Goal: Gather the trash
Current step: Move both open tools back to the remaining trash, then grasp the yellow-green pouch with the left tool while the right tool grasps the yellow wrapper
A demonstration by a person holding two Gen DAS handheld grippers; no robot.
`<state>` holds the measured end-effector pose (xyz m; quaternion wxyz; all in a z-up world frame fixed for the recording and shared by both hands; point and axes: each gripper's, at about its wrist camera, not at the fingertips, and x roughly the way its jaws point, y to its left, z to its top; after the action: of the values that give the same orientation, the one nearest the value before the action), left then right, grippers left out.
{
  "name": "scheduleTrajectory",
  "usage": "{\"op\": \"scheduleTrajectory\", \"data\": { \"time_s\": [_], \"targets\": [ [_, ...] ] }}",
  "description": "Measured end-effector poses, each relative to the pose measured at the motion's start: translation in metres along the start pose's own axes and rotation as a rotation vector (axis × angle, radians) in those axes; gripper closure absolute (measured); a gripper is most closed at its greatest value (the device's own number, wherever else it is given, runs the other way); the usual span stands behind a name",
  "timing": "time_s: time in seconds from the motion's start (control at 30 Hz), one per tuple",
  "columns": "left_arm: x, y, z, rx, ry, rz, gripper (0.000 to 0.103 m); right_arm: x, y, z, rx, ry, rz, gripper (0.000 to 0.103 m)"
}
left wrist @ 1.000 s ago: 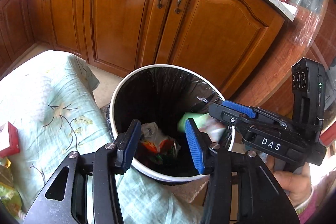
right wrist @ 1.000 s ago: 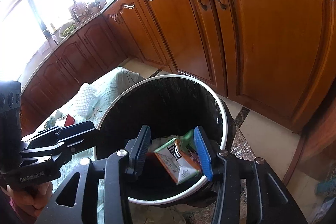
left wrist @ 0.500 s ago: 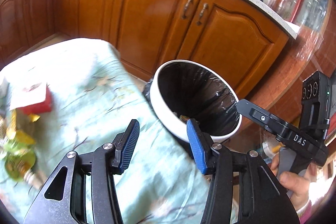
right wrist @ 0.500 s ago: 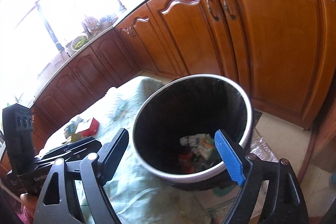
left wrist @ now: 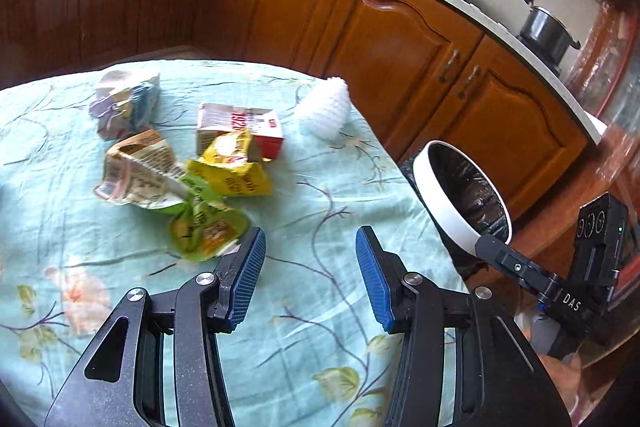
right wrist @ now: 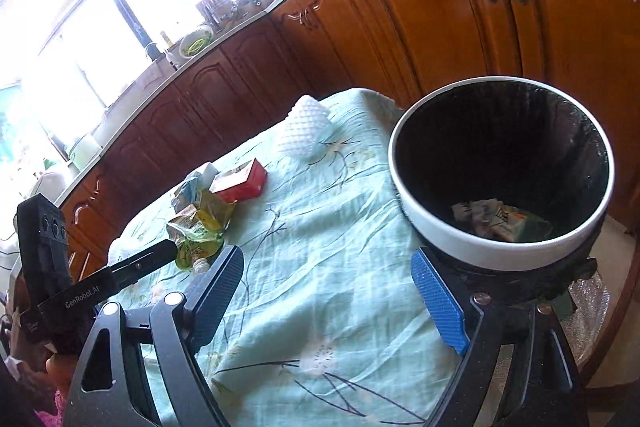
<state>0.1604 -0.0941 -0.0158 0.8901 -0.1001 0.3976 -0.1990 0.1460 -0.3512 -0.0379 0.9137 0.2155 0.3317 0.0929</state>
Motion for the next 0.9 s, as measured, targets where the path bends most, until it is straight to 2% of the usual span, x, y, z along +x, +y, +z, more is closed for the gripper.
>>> {"op": "scheduleTrajectory", "data": {
  "time_s": [0.2,0.33,0.7,0.9],
  "targets": [
    [-0.009,0.049,-0.005,-0.127,0.001,-0.009,0.056,0.023,0.033,-0.009,-0.036,0.046,0.033,0.016],
    [-0.014,0.073,-0.008,-0.176,0.002,-0.007,0.056,0.034,0.048,-0.012,-0.055,0.069,0.05,0.016],
    [-0.012,0.116,-0.009,-0.317,0.024,-0.038,0.056,0.062,0.075,-0.007,-0.072,0.109,0.073,0.016],
    [-0.006,0.137,-0.006,-0.411,0.047,-0.094,0.056,0.078,0.086,0.001,-0.055,0.118,0.104,0.016]
  ]
}}
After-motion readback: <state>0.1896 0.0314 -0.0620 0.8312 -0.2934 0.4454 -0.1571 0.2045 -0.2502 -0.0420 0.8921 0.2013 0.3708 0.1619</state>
